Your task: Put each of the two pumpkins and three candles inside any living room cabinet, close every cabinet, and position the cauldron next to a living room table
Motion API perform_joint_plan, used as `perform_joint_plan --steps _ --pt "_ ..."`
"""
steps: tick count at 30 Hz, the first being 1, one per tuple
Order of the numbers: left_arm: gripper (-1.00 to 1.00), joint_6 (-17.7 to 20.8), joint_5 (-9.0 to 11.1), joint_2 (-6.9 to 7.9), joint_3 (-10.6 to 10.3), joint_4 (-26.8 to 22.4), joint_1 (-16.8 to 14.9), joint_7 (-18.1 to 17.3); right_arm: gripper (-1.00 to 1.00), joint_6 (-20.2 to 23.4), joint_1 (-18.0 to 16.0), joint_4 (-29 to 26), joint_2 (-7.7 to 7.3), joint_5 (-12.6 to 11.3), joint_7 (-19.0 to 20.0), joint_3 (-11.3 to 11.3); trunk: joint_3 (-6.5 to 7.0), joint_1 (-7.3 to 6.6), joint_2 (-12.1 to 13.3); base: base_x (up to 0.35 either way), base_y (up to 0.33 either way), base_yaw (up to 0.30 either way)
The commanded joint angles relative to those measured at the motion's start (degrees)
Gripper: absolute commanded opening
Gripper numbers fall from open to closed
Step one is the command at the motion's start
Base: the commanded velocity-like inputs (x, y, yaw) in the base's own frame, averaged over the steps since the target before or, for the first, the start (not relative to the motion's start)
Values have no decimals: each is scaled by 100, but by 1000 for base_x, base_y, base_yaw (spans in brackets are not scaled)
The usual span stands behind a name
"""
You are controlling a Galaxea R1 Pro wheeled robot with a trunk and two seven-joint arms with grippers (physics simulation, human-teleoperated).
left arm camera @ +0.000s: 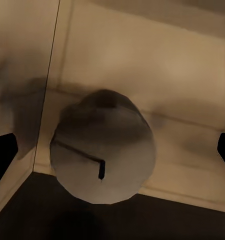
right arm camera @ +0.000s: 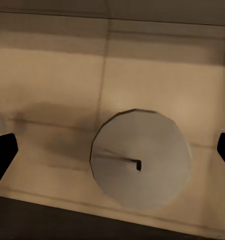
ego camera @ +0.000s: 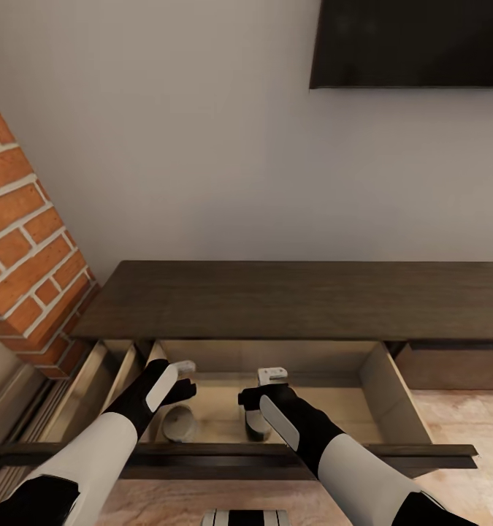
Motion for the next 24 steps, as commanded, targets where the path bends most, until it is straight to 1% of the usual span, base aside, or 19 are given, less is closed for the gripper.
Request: perform_joint_plan --steps 1,5,10,13,16,18,19,21,24 --pt "100 0 0 0 1 0 0 0 100 3 0 -2 0 1 0 0 23 -2 2 -268 0 0" --pt "100 -9 0 0 8 -6 0 -2 100 8 0 -4 -5 7 -2 6 111 -13 7 -192 0 0" --pt "100 -32 13 0 26 -14 0 -24 100 -1 0 -13 -28 8 11 16 222 -25 14 -25 0 0" --pt "100 -44 19 -2 29 -17 0 -36 100 -13 0 -121 -38 8 28 17 289 -33 18 -4 0 0" --pt "100 -56 25 -12 24 -23 0 -42 100 -17 0 -476 -145 11 27 8 355 -41 22 -1 0 0" --pt "100 -59 26 -17 23 -47 0 -43 100 -17 0 -618 -203 14 23 4 399 -46 24 0 0 0" --pt "100 -60 26 -16 22 -95 0 -43 100 -14 0 -696 -257 12 20 2 422 -49 26 0 0 0" --pt "100 -61 28 -11 24 -190 0 -44 100 -4 0 -757 -312 10 18 0 466 -54 28 0 0 0" --pt "100 -55 30 -9 22 -218 0 -44 100 8 0 -777 -351 8 24 -15 532 -62 32 0 0 0"
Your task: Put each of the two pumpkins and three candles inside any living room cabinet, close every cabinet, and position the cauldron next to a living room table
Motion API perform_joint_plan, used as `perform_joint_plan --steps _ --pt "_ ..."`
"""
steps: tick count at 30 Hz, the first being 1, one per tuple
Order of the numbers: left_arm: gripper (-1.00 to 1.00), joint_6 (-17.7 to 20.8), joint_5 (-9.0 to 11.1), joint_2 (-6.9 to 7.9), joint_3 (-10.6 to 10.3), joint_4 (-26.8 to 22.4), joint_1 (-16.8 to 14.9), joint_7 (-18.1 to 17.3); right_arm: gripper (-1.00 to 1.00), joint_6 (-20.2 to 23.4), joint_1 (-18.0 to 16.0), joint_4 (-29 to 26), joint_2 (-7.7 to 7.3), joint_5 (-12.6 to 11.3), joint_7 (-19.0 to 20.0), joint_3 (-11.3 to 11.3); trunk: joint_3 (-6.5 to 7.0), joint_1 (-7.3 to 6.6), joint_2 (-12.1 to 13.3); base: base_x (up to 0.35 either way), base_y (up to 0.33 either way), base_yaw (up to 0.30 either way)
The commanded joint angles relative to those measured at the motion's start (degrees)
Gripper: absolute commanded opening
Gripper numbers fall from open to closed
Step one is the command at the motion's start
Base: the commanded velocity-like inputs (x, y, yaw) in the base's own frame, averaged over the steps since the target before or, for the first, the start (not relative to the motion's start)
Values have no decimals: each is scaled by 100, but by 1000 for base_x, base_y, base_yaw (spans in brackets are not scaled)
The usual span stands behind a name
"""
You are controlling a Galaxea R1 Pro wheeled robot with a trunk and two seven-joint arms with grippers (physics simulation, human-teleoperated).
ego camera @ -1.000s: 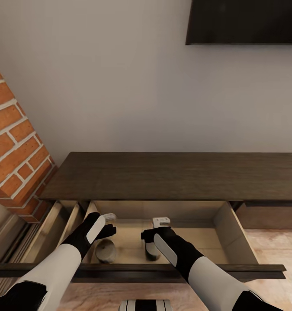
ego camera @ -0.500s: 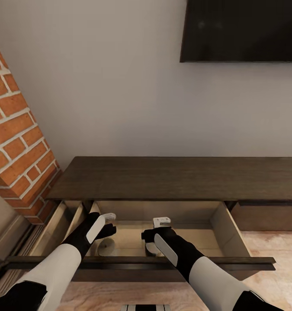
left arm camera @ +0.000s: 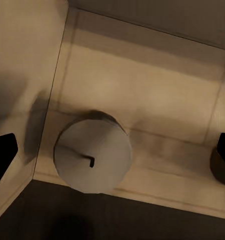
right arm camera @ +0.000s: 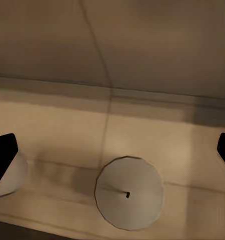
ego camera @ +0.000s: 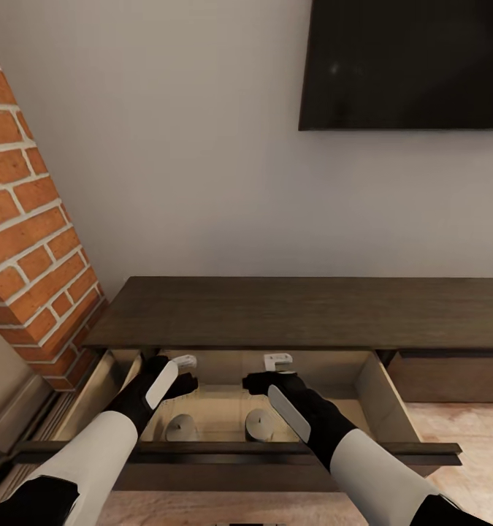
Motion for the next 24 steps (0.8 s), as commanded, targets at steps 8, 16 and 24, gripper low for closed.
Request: perform_joint_plan --steps 8,16,24 --pt "100 21 13 8 15 -10 0 -15 100 481 -7 -178 -304 -55 34 -53 145 -171 313 0 0 0" --pt "100 58 15 27 25 -99 -8 -151 100 889 -9 -602 -671 -72 413 -112 289 -347 634 0 0 0" --pt "100 88 18 122 26 -199 -9 -442 100 1647 -9 -954 -977 -73 1187 -638 432 -523 955 -8 0 0"
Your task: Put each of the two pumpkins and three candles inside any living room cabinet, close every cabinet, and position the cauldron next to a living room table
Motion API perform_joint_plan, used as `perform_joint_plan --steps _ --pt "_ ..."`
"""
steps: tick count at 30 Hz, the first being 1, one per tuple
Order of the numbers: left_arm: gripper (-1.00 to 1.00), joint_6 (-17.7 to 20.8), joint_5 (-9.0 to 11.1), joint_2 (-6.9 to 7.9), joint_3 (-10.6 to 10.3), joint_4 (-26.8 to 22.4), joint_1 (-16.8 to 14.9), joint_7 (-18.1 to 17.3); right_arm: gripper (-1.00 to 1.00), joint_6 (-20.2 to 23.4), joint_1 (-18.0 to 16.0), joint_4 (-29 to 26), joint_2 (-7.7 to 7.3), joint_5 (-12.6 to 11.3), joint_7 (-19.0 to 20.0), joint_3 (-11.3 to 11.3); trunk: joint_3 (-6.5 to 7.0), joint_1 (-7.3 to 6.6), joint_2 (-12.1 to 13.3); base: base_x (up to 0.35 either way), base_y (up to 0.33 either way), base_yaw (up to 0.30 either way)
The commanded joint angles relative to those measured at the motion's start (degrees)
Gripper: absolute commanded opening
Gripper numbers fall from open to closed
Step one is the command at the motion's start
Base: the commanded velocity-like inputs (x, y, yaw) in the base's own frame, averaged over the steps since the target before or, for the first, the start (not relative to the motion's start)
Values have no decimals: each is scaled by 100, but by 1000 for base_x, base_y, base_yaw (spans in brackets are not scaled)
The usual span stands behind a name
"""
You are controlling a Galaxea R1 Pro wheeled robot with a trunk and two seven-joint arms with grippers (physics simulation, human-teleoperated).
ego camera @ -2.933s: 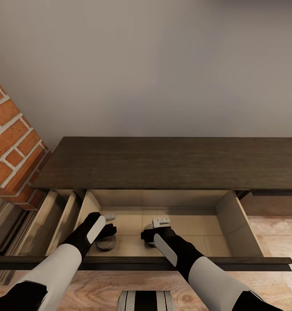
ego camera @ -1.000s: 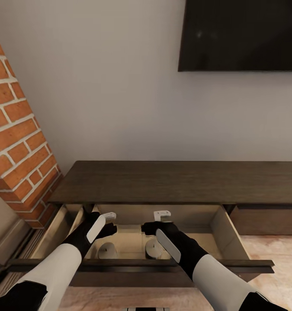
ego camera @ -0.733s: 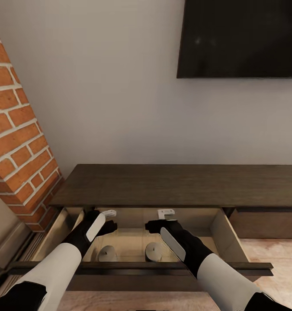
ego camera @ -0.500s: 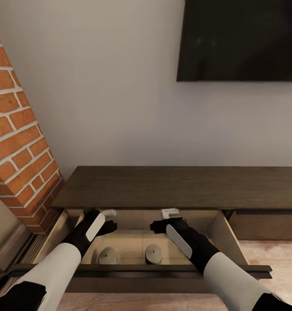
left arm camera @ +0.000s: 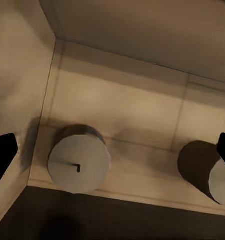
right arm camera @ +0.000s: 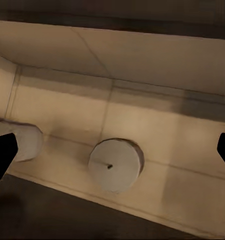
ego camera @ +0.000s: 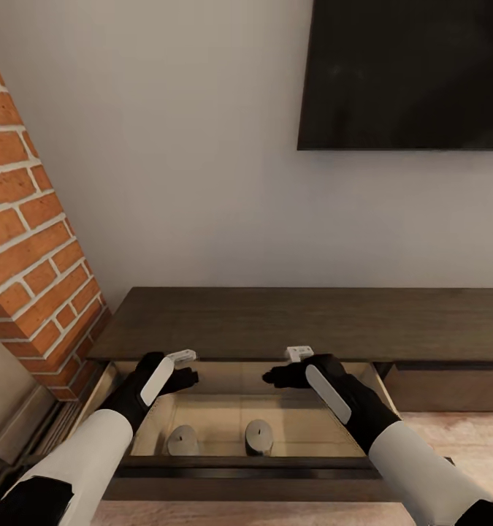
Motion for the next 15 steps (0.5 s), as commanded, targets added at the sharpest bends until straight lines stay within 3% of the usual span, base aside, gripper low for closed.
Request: perform_joint_plan --steps 1,7,15 --pt "100 4 7 39 0 -19 0 -82 100 114 0 -9 -64 1 194 -55 18 -22 42 -183 0 0" --pt "100 165 1 238 0 -87 0 -887 100 247 0 -52 -406 6 989 -324 126 -154 282 -243 0 0" --pt "100 341 9 531 31 -336 0 -1549 100 255 0 -165 -640 0 1443 -566 270 -330 603 -49 0 0"
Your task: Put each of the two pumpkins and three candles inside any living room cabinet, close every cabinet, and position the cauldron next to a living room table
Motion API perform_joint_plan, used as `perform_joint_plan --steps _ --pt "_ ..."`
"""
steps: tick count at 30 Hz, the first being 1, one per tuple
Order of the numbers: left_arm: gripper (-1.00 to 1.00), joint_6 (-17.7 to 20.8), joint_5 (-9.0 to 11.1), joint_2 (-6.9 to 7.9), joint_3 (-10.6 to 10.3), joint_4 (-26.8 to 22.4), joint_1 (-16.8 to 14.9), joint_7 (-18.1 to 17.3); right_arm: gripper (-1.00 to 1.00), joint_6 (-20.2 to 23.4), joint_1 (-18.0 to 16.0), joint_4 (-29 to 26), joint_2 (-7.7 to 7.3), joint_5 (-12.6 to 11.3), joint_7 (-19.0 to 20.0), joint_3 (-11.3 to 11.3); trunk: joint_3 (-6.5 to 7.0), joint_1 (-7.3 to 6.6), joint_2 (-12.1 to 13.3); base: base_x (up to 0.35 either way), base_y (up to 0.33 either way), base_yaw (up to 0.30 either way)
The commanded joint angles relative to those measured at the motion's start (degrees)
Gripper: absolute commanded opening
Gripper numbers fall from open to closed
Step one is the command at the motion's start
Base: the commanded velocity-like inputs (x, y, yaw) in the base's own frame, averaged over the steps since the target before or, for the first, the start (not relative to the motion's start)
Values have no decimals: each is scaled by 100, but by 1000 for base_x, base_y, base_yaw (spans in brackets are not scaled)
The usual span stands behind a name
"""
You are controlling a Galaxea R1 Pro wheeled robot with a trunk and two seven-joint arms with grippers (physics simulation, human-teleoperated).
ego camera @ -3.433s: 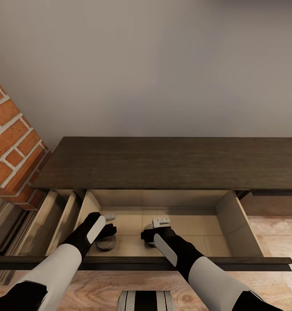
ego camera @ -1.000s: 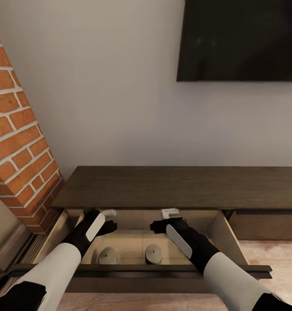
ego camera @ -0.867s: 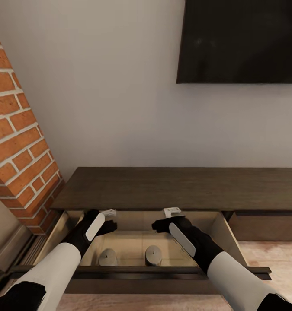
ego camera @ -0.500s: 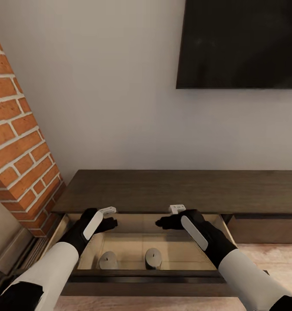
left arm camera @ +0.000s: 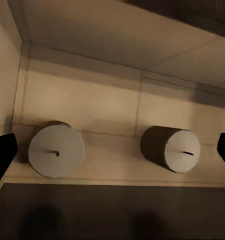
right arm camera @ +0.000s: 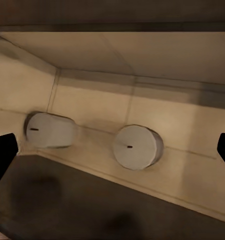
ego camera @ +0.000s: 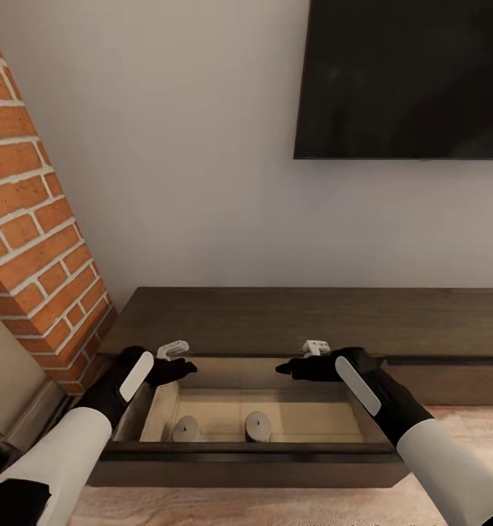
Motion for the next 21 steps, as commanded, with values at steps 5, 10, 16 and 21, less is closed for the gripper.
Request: perform_joint_plan --steps 5,10,16,21 --pt "100 28 -1 32 -4 -26 0 -324 100 0 0 -57 -91 6 386 -70 90 -110 202 -251 0 0" --pt "100 219 1 34 2 -34 0 -364 100 3 0 -75 -274 7 787 -75 180 -220 403 -326 0 0" --pt "100 263 1 35 4 -32 0 -368 100 15 0 -79 -316 6 862 -84 288 -352 643 -331 0 0" --pt "100 267 2 34 4 -30 0 -368 100 20 0 -79 -317 7 866 -84 377 -462 844 -191 0 0"
